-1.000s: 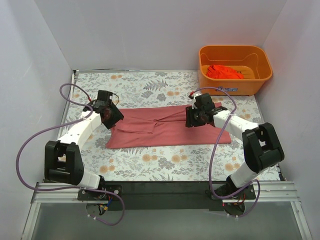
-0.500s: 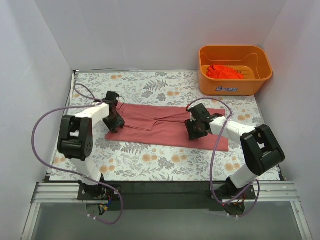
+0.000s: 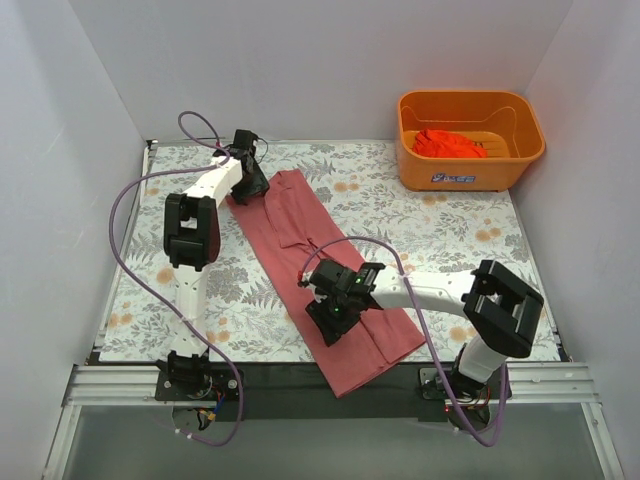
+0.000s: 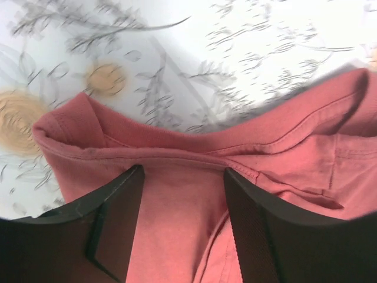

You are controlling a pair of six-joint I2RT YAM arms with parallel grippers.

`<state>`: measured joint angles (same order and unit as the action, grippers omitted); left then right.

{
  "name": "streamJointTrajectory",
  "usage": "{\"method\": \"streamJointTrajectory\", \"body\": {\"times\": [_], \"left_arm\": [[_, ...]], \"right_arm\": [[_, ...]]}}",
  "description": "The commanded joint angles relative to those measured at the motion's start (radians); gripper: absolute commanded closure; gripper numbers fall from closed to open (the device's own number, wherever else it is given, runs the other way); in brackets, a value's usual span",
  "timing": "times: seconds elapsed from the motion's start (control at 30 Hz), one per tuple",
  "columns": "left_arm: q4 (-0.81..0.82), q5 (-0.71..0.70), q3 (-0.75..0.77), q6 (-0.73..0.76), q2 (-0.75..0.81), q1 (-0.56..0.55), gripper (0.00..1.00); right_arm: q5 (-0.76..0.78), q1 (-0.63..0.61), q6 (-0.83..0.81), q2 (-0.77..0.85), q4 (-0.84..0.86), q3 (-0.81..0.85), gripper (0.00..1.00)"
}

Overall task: Fold and stack the t-shirts
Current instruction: Fold the tshirt

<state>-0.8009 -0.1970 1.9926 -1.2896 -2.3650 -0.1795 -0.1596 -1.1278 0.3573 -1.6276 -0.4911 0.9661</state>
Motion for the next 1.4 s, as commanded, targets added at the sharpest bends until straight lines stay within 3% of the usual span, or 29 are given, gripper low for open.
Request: {"method": "streamJointTrajectory", "body": {"times": [0.0,0.3,0.53,1.07,1.37], "left_arm": [[0.051,-0.001,0.025,0.039,0.001,-0.003,0.43],[0.111,-0.045,-0.089,-0.002,0.269,-0.046,0.42],[0.111,-0.073,-0.256,-0.066,0.378,-0.150,0.43],[0.114,-0.038,-0.281,-0.093,0.153,-0.206,0.46],[0.115,0.028,-0.118,-0.017,-0.032,-0.245,0.46]], "right_arm": [[0.049,0.048,-0.007,0.035,-0.081,0.083,0.47],[0.109,0.287,-0.104,0.205,-0.098,0.005,0.49],[0.054,0.338,-0.142,0.207,-0.087,-0.038,0.63],[-0.076,0.318,-0.123,0.083,-0.020,-0.121,0.63],[-0.210,0.203,-0.023,0.017,0.025,-0.121,0.63]]}}
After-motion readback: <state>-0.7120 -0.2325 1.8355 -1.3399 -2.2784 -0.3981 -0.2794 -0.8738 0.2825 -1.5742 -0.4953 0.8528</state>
